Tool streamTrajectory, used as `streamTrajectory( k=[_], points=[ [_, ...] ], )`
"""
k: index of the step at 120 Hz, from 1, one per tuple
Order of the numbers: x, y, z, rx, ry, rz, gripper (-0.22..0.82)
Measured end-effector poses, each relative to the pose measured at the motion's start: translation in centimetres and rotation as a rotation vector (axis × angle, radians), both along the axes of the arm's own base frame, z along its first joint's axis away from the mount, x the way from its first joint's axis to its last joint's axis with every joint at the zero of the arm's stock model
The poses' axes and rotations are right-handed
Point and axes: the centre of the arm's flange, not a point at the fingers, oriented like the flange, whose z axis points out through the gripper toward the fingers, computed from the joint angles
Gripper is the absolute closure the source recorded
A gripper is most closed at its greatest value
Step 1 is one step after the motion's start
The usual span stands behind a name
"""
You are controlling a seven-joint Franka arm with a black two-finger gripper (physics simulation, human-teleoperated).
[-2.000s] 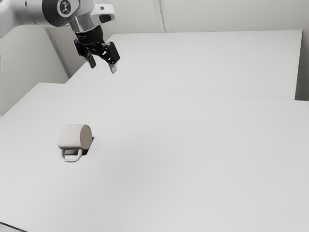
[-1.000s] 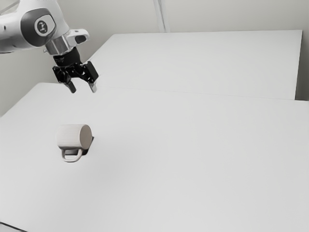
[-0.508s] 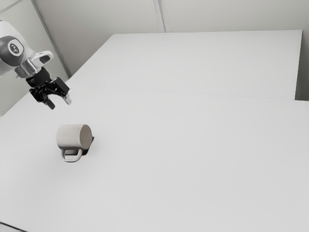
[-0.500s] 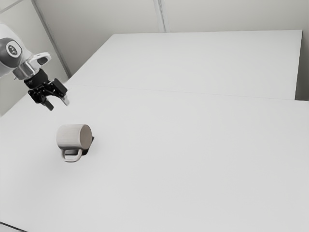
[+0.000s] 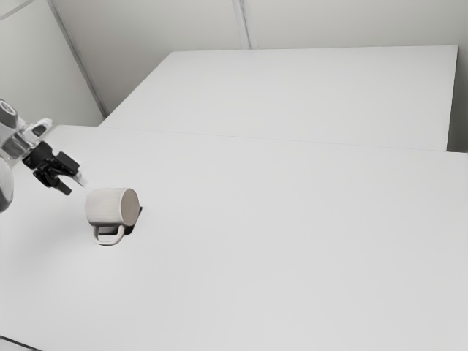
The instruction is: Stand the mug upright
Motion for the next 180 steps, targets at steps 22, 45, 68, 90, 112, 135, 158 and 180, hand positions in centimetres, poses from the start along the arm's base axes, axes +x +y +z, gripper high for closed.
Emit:
streamTrajectory(
  k=[22, 45, 68, 90, 112, 135, 158, 180],
  points=[
    [-0.1, 1.2, -2.7, -0.130, -0.049, -0.066, 0.00],
    [-0.4, 1.2, -5.0, -0.250, -0.110, -0.110, 0.00],
    [-0.4, -0.3, -6.4, -0.342, -0.150, -0.129, 0.00],
    [-0.5, -1.8, -8.6, -0.454, -0.154, -0.116, 0.14],
    [-0.5, -2.7, -9.1, -0.508, -0.143, -0.115, 0.52],
    [-0.5, -3.0, -8.9, -0.523, -0.139, -0.117, 0.67],
    [-0.3, -3.6, -7.7, -0.512, -0.145, -0.133, 0.75],
    [-0.2, -6.0, -4.1, -0.438, -0.167, -0.184, 0.77]
  ],
)
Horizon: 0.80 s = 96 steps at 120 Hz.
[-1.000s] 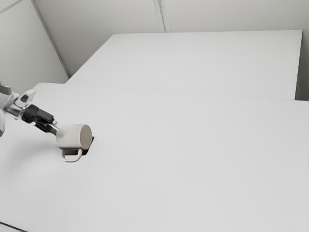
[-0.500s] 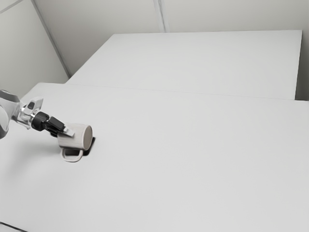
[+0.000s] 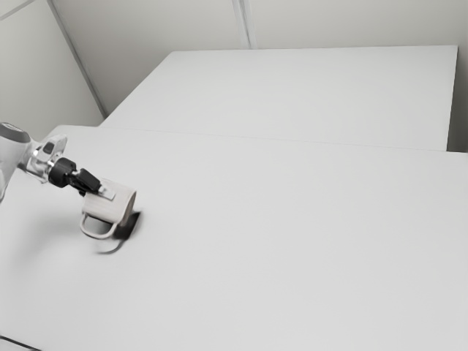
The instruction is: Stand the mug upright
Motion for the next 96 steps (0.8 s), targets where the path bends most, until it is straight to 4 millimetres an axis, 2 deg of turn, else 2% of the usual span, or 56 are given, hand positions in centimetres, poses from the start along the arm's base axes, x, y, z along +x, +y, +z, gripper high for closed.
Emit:
streamTrajectory(
  k=[13, 33, 50, 85, 96],
  points=[
    [0.9, -1.9, 1.9, 0.091, -0.010, -0.053, 0.78],
    [1.4, -6.1, 4.6, 0.261, -0.025, -0.136, 0.78],
    [2.0, -10.8, 6.3, 0.403, -0.066, -0.204, 0.79],
    [2.7, -23.6, 8.6, 0.683, -0.156, -0.361, 0.79],
    [2.2, -27.1, 8.4, 0.747, -0.166, -0.394, 0.79]
  ],
)
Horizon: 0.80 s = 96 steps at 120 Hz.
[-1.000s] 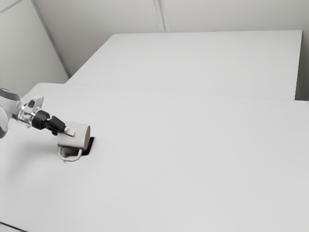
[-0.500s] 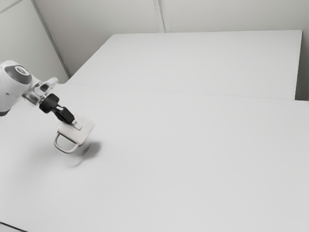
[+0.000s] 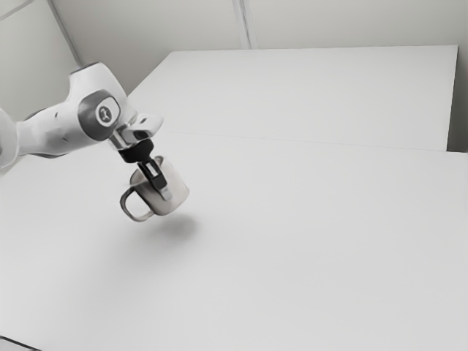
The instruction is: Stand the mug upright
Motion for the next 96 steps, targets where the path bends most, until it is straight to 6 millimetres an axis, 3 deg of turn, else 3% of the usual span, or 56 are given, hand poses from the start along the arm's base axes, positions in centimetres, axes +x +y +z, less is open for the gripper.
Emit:
streamTrajectory(
  k=[8, 27, 51, 96],
  points=[
    [-0.5, -0.5, -0.4, 0.039, -0.007, 0.018, 0.79],
    [-1.4, 2.7, -1.7, 0.105, -0.015, 0.144, 0.79],
    [-1.9, 0.4, -3.6, 0.154, -0.036, 0.166, 0.79],
    [-2.2, 0.4, -6.6, 0.186, 0.006, 0.256, 0.79]
  ],
)
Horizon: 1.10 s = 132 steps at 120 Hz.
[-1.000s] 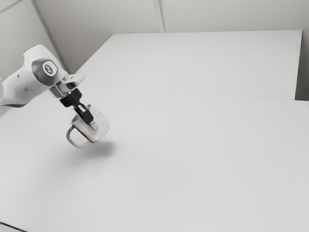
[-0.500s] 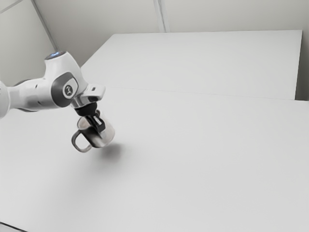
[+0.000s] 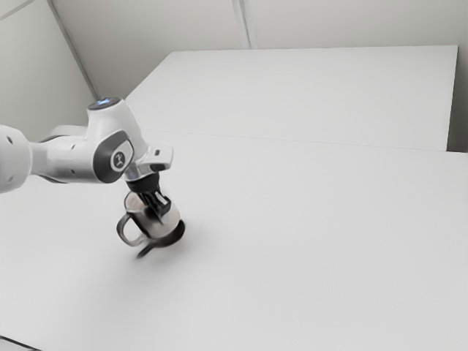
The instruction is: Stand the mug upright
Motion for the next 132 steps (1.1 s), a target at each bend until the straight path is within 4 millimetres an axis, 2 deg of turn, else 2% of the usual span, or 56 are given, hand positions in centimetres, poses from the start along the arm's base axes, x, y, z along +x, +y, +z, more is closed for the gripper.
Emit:
streamTrajectory(
  k=[5, 22, 34, 50, 69, 81, 101, 113, 121, 132],
  points=[
    [0.0, 0.0, -0.2, -0.001, 0.007, 0.008, 0.74],
    [-0.1, -0.1, -0.3, -0.008, 0.020, 0.027, 0.42],
    [-0.2, -0.2, -0.3, -0.010, 0.023, 0.037, 0.27],
    [-0.2, -0.2, 0.1, -0.011, 0.022, 0.047, 0.14],
    [-0.4, -0.2, 2.1, -0.014, 0.006, 0.058, 0.07],
    [-0.5, -0.3, 5.1, -0.016, -0.022, 0.078, 0.04],
    [1.0, -1.2, 10.4, -0.024, -0.069, 0.112, 0.02],
    [2.2, -2.7, 14.3, -0.031, -0.107, 0.124, 0.01],
    [2.9, -2.9, 16.7, -0.036, -0.121, 0.141, 0.01],
    [4.2, -3.4, 21.3, -0.041, -0.153, 0.153, 0.01]
  ],
)
